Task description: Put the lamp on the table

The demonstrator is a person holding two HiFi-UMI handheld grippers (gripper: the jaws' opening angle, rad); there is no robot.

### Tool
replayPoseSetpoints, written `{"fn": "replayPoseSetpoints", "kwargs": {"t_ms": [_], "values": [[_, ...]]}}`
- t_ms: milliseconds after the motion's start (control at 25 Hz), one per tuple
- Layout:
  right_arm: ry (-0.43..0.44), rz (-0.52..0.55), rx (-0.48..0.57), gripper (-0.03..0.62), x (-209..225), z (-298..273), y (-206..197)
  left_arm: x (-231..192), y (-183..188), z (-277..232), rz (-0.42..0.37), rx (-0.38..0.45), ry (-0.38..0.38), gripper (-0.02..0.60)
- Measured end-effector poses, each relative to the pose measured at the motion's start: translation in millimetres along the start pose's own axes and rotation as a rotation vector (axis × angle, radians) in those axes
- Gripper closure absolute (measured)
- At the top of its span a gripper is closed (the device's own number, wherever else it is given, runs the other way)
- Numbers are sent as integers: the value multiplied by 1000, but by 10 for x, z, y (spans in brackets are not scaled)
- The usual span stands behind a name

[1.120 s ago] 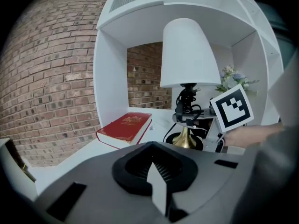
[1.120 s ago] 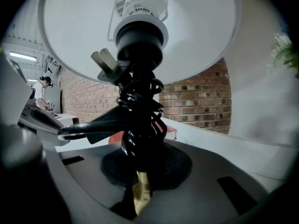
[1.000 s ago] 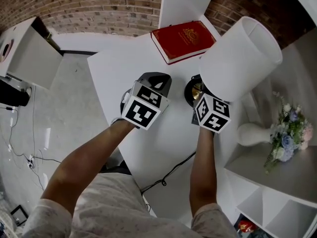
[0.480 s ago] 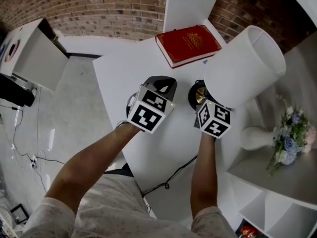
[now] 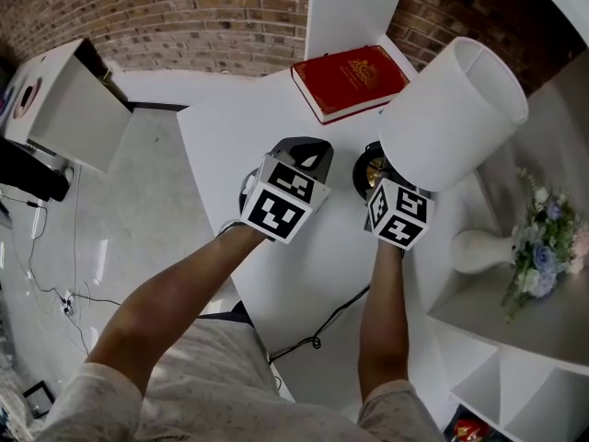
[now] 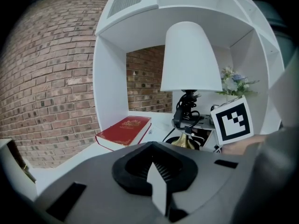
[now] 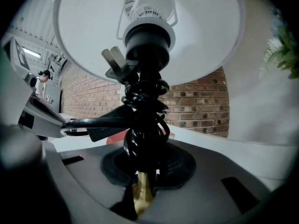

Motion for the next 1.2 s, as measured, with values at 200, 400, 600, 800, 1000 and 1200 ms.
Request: {"fn": "replayPoseSetpoints", "kwargs": {"t_ms": [200,400,600,800,1000,1200], "values": [[1,1,-4,543,-1,-5,7,-14,-4,12,0,-4,-1,588],[2,1,-4,543,4,-6,-4,-38,-3,26,11,0,2,588],[-8,-2,4,538,19,-3,-6,-87,-2,51,16,0,12,588],[-26,15,-5,522,1,12,-4,-120,10,95,20,3,11,588],[-35,30,-23,505,-17,34,4,-124,31,128,27,12,2,588],[-37,28,-38,487,3,63,-6,-107,35,152,25,20,-4,588]]}}
Point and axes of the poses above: the fingertips, and each gripper's own axes: z backward along the fingers, x to its right, y out of its top, the point moved 5 cm from there along z, backward along the fingers, and after that the axes turned 4 degrees about -z, right-handed, at the moved point
